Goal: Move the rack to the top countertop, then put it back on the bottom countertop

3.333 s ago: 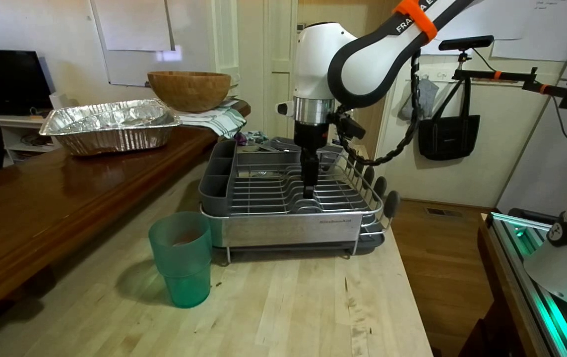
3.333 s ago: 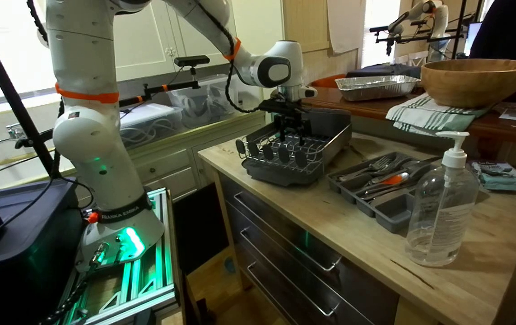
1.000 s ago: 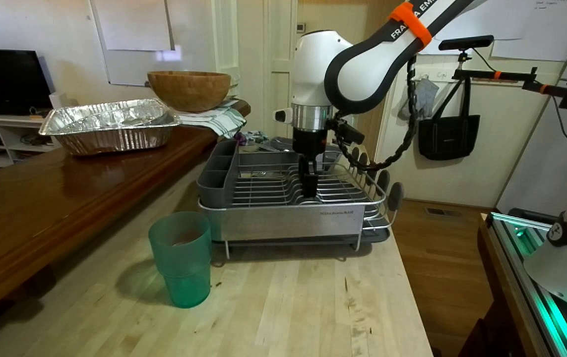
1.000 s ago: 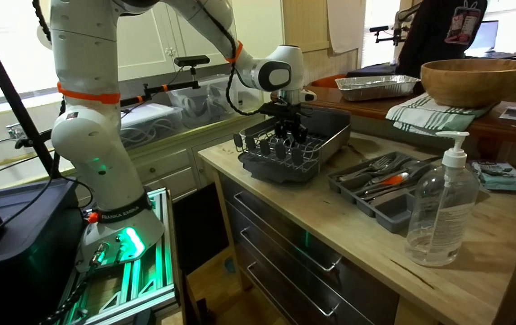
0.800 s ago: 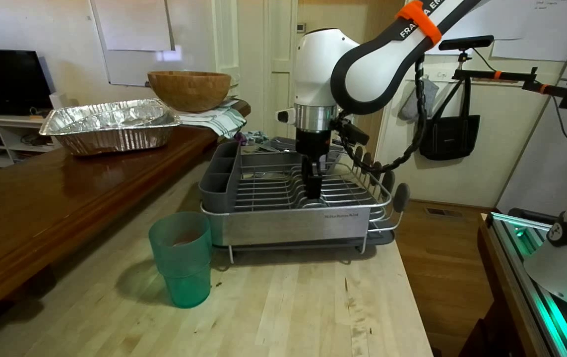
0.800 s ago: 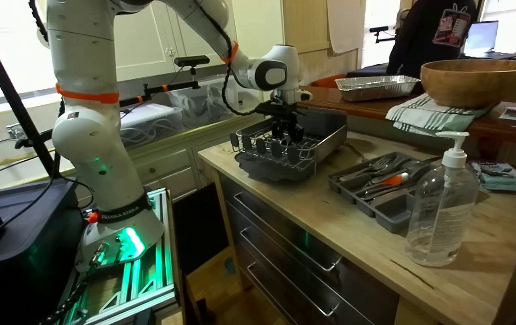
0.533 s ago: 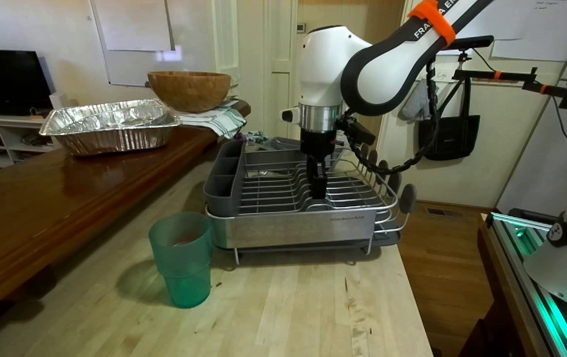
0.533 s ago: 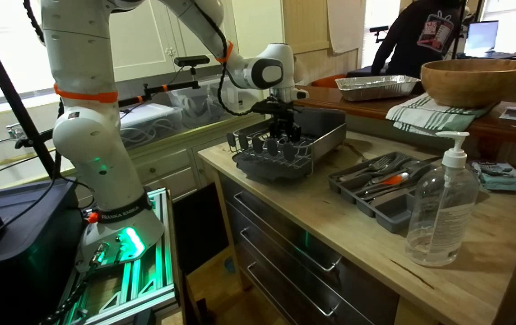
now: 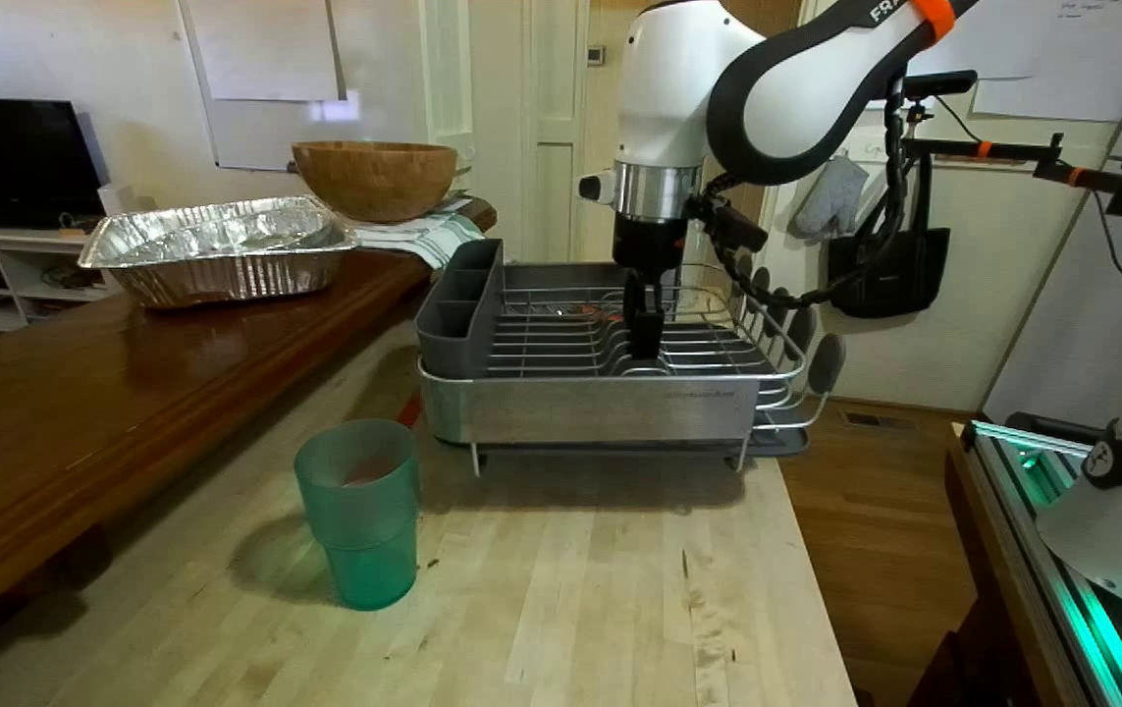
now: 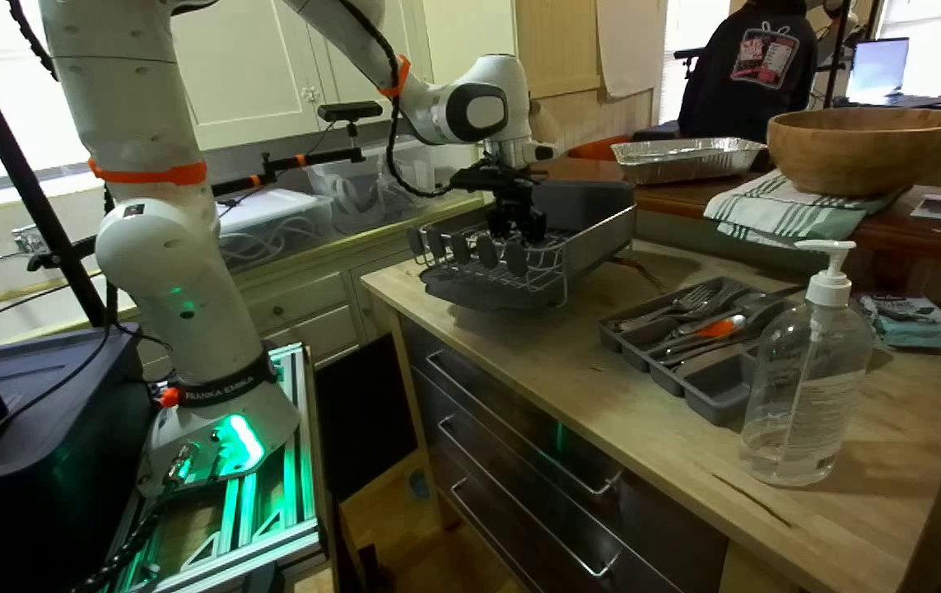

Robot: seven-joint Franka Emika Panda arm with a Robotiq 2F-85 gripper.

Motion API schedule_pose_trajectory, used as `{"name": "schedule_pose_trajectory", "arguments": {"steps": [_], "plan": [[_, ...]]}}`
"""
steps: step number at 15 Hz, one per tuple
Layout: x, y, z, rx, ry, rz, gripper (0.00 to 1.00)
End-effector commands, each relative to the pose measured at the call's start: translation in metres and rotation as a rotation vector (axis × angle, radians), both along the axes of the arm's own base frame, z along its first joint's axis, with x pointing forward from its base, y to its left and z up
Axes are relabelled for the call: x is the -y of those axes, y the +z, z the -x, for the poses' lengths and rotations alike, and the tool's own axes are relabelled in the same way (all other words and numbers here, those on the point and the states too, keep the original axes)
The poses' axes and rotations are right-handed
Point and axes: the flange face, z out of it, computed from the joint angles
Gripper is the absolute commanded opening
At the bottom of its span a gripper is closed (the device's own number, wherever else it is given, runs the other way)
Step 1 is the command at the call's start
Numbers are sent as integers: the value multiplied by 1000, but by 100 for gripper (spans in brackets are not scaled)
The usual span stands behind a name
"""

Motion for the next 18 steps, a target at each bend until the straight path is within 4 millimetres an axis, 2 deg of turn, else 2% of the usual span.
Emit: {"name": "schedule_pose_trajectory", "arguments": {"steps": [1, 5, 7, 11, 15, 16, 18], "plan": [[13, 65, 13, -11, 37, -50, 5], [31, 101, 15, -79, 85, -86, 5], [32, 125, 9, -67, 105, -79, 5], [8, 166, -10, -41, 176, -51, 5], [-37, 200, -36, -12, 250, -38, 5], [-21, 155, -20, -54, 214, -39, 18], [-39, 165, -28, -46, 245, -42, 18]]}}
